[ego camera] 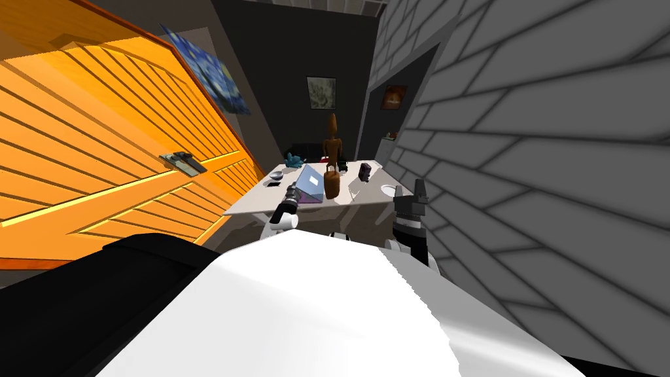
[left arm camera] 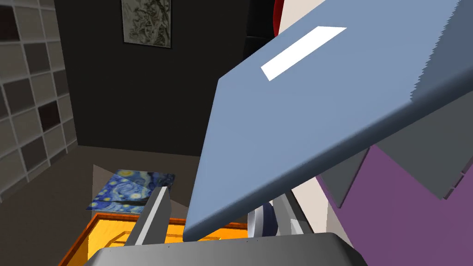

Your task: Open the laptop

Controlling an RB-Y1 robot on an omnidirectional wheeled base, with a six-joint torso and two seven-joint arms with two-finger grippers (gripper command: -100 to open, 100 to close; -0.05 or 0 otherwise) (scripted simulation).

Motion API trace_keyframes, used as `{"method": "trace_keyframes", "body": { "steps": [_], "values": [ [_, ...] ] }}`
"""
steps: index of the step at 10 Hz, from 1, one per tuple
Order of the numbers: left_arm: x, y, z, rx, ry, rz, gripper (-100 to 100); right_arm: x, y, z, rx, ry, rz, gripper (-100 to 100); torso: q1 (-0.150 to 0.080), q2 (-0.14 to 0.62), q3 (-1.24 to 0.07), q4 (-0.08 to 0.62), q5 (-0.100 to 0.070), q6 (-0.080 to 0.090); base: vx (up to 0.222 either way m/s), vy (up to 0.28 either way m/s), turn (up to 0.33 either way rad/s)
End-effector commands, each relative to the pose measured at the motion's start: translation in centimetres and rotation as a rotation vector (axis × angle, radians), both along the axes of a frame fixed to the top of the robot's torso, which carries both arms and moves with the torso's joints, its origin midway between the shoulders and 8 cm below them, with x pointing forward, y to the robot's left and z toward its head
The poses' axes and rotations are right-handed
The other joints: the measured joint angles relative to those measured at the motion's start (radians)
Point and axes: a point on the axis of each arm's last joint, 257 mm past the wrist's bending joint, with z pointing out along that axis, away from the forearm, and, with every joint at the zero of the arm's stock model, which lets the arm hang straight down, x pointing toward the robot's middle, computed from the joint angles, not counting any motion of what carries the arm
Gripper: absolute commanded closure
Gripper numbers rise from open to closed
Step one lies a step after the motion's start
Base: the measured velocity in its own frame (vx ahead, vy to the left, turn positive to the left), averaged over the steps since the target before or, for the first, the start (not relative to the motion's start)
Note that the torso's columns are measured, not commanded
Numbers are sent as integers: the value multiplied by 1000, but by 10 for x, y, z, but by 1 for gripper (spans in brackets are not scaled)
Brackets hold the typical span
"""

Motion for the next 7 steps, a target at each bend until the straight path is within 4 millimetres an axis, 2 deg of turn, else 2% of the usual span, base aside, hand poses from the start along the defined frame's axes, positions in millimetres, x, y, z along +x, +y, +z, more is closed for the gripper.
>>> {"method": "trace_keyframes", "body": {
  "steps": [1, 4, 5, 7],
  "values": [
    [5, -5, -5, -46, -10, -4, 100, 0, 0, 0, 0, 0, 0, 0, 1, 1, 1, 1, 0, 0, -20, 46, 0],
    [15, -13, -28, -174, -46, -29, 100, 0, 0, 0, 0, 0, 0, 0, 0, 1, 1, 1, 0, 0, -19, 42, 41],
    [9, -10, -20, -146, -32, -20, -100, 0, 0, 0, 0, 0, 0, 0, 1, 1, 1, 1, 0, 0, -6, 23, -6],
    [3, -8, -9, -147, -32, -17, -100, 0, 0, 0, 0, 0, 0, 0, -1, 1, 1, 1, -1, -1, 26, -7, -11]
  ]
}}
